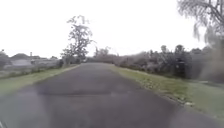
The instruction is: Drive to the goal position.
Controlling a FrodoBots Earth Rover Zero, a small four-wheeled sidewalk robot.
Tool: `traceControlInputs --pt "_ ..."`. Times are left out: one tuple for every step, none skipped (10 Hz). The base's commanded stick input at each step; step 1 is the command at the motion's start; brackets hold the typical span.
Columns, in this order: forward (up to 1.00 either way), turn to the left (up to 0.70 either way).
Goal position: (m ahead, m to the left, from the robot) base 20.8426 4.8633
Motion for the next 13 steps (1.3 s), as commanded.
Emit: traceControlInputs --pt "0.7 -0.04" --pt "0.7 0.0" --pt "0.7 0.0" --pt "0.7 0.0" --pt "0.7 0.0" --pt "0.7 0.0" --pt "0.7 0.01" --pt "0.7 0.1" --pt "0.7 0.3" --pt "0.7 0.05" --pt "0.7 0.02" --pt "0.7 0.0" --pt "0.7 0.0"
